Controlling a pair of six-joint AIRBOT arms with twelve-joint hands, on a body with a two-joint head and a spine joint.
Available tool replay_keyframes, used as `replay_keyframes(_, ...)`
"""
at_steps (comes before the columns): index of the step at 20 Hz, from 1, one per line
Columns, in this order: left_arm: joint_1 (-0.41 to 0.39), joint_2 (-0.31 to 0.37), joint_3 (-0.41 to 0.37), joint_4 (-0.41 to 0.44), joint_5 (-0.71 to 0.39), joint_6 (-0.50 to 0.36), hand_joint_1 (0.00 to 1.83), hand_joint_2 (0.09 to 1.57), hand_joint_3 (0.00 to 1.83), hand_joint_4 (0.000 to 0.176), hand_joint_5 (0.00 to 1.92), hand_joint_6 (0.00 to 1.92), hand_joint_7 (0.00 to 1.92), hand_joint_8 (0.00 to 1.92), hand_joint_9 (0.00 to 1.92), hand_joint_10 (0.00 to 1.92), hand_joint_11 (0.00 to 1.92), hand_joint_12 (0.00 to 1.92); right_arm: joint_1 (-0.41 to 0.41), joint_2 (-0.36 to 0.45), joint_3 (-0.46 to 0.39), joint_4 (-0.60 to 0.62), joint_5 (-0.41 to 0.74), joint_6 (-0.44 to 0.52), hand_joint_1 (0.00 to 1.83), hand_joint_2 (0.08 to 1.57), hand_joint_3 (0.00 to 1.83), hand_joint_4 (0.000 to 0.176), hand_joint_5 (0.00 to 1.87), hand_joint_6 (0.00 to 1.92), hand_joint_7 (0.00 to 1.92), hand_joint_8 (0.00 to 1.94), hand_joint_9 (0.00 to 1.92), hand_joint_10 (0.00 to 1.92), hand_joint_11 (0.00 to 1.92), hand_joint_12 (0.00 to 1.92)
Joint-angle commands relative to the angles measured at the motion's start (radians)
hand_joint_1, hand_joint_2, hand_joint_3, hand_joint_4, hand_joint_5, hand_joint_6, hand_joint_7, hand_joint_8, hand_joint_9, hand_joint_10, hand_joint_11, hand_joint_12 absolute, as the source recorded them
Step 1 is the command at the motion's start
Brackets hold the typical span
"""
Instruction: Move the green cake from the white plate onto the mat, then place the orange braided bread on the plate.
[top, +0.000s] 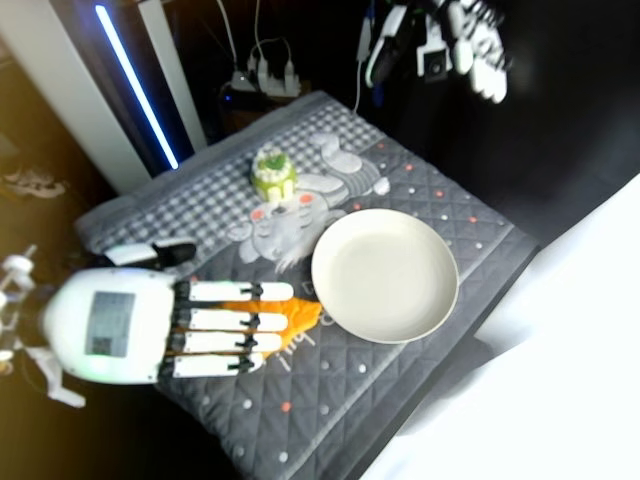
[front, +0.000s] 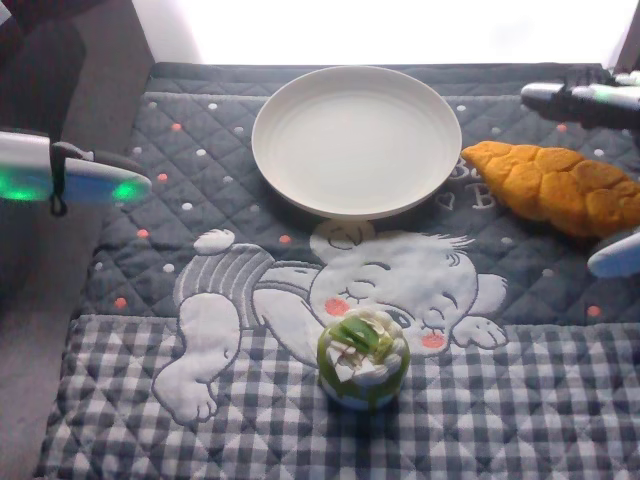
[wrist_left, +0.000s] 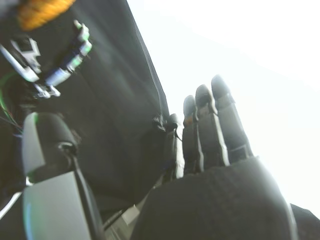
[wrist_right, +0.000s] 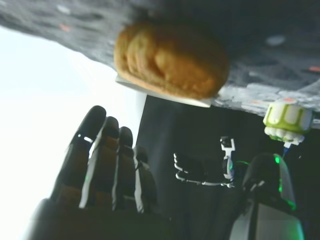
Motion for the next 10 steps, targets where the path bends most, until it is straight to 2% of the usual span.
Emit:
replay_keyframes(1, -0.005, 0.010, -0.002, -0.026, -0.132, 0.004, 0.88, 0.80, 0.01, 0.143, 0.14, 0.00, 0.24, 0.00, 0.26, 0.00, 0.24, 0.05, 0.009, 0.010, 0.013, 0.044, 0.075, 0.007, 0.71, 0.73, 0.00, 0.117, 0.00, 0.00, 0.20, 0.00, 0.27, 0.01, 0.00, 1.19)
replay_keyframes(3, 0.004, 0.018, -0.015, -0.025, -0.139, 0.016, 0.87, 0.82, 0.01, 0.112, 0.13, 0.00, 0.23, 0.00, 0.27, 0.00, 0.26, 0.06, 0.009, -0.006, 0.028, 0.038, 0.041, 0.007, 0.71, 0.74, 0.00, 0.111, 0.00, 0.00, 0.17, 0.00, 0.28, 0.01, 0.03, 1.20)
replay_keyframes(4, 0.006, 0.020, -0.017, -0.025, -0.143, 0.016, 0.88, 0.81, 0.00, 0.106, 0.14, 0.01, 0.25, 0.01, 0.29, 0.01, 0.29, 0.07, 0.009, -0.011, 0.032, 0.035, 0.026, 0.008, 0.71, 0.72, 0.00, 0.148, 0.00, 0.00, 0.17, 0.00, 0.27, 0.00, 0.01, 1.23)
replay_keyframes(5, 0.007, 0.021, -0.018, -0.025, -0.146, 0.016, 0.87, 0.81, 0.00, 0.093, 0.15, 0.01, 0.26, 0.01, 0.30, 0.01, 0.30, 0.07, 0.009, -0.012, 0.034, 0.033, 0.019, 0.009, 0.69, 0.70, 0.00, 0.165, 0.00, 0.00, 0.17, 0.00, 0.26, 0.00, 0.04, 1.26)
replay_keyframes(6, 0.009, 0.025, -0.020, -0.026, -0.154, 0.016, 0.87, 0.81, 0.01, 0.072, 0.15, 0.01, 0.26, 0.01, 0.30, 0.01, 0.32, 0.07, 0.009, -0.014, 0.038, 0.029, 0.003, 0.014, 0.68, 0.69, 0.00, 0.174, 0.00, 0.00, 0.18, 0.00, 0.27, 0.00, 0.01, 1.29)
replay_keyframes(7, 0.010, 0.027, -0.022, -0.026, -0.158, 0.016, 0.86, 0.81, 0.00, 0.062, 0.16, 0.01, 0.26, 0.01, 0.31, 0.01, 0.33, 0.07, 0.009, -0.016, 0.041, 0.025, -0.006, 0.017, 0.66, 0.68, 0.00, 0.168, 0.00, 0.00, 0.15, 0.00, 0.28, 0.00, 0.07, 1.24)
replay_keyframes(8, 0.011, 0.030, -0.023, -0.027, -0.163, 0.016, 0.84, 0.82, 0.00, 0.065, 0.16, 0.01, 0.25, 0.00, 0.31, 0.01, 0.33, 0.07, 0.009, -0.019, 0.047, 0.018, -0.019, 0.022, 0.65, 0.68, 0.00, 0.166, 0.00, 0.00, 0.15, 0.00, 0.31, 0.01, 0.11, 1.23)
replay_keyframes(9, 0.012, 0.031, -0.024, -0.027, -0.165, 0.016, 0.84, 0.82, 0.01, 0.066, 0.16, 0.01, 0.25, 0.00, 0.31, 0.01, 0.33, 0.06, 0.009, -0.023, 0.052, 0.013, -0.029, 0.025, 0.67, 0.69, 0.00, 0.160, 0.00, 0.00, 0.15, 0.00, 0.30, 0.01, 0.16, 1.11)
replay_keyframes(10, 0.012, 0.031, -0.024, -0.028, -0.167, 0.016, 0.82, 0.83, 0.01, 0.066, 0.16, 0.01, 0.26, 0.00, 0.31, 0.01, 0.33, 0.07, 0.009, -0.028, 0.059, 0.009, -0.040, 0.030, 0.67, 0.70, 0.00, 0.161, 0.00, 0.00, 0.17, 0.00, 0.39, 0.02, 0.32, 1.03)
